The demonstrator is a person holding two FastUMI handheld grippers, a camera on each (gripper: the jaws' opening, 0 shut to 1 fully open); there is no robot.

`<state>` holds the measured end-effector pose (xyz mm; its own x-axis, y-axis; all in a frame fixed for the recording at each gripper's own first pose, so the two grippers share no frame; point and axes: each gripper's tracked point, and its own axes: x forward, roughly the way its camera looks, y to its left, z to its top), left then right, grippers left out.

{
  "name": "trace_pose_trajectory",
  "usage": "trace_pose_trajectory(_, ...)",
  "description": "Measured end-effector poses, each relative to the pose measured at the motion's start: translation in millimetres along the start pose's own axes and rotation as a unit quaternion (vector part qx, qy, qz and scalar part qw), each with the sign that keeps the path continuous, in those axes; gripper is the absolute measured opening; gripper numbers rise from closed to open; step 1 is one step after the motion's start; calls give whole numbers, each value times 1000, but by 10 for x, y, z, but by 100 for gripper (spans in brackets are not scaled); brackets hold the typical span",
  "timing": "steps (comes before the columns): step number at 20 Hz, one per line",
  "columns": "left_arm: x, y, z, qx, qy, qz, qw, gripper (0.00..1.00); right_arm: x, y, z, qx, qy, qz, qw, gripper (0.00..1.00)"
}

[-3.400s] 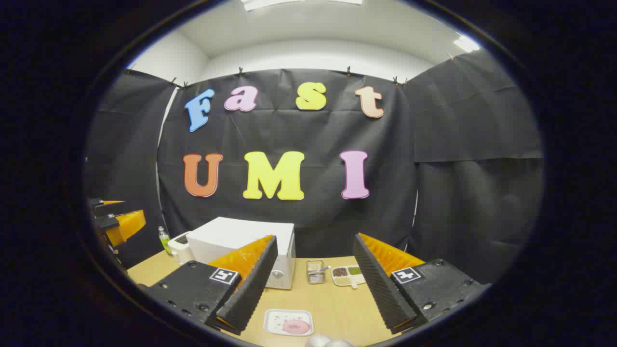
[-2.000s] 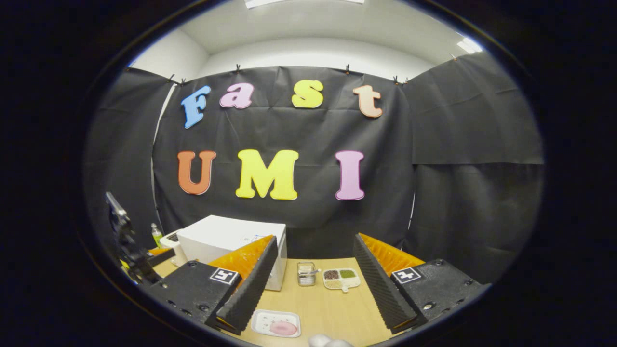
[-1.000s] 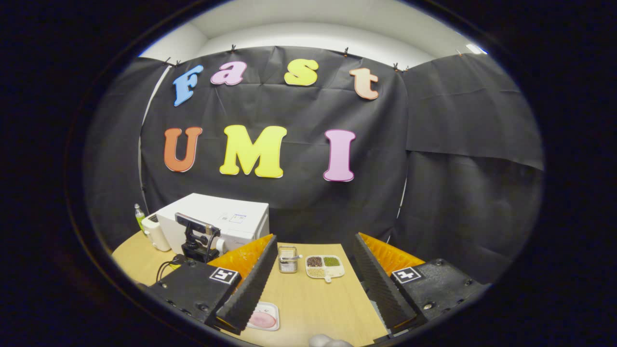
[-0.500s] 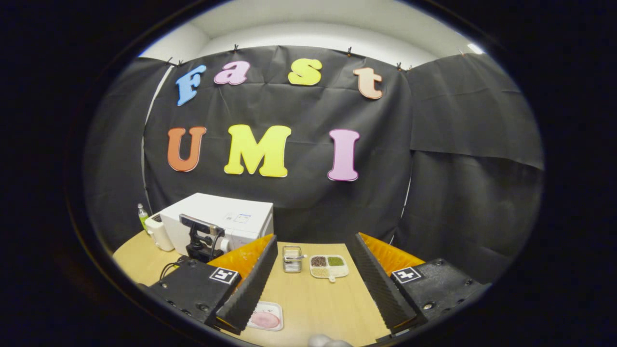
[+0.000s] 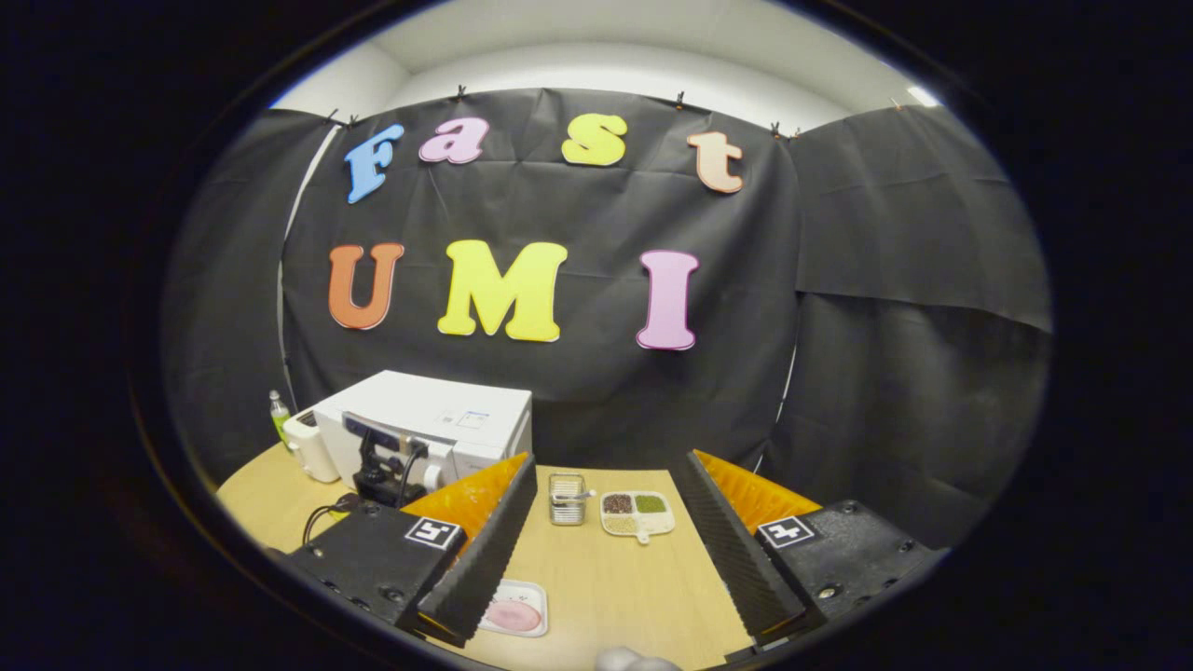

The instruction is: Open the microwave oven with the left hand, put the food in, and close the microwave oven.

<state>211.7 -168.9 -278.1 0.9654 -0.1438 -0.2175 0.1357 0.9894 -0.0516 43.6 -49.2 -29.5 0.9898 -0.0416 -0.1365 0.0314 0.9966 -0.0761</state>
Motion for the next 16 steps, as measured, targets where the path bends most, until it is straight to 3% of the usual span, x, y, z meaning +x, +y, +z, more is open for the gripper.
trace_pose_trajectory(10, -1059, 385, -220, 16, 15, -22, 1000, 14, -212, 476, -62, 4, -6, 35, 999, 100)
trace_pose_trajectory(14, -1321, 702, -269, 36, 16, 11, 999, 32, -343, 612, -106, 5, -3, 44, 999, 100)
trace_pose_trajectory(15, -1368, 754, -227, 27, 8, 13, 1000, 53, -370, 637, -106, 5, -3, 46, 999, 100)
trace_pose_trajectory(16, -1391, 818, -190, 20, 2, 20, 1000, 62, -387, 664, -114, 4, -3, 48, 999, 100)
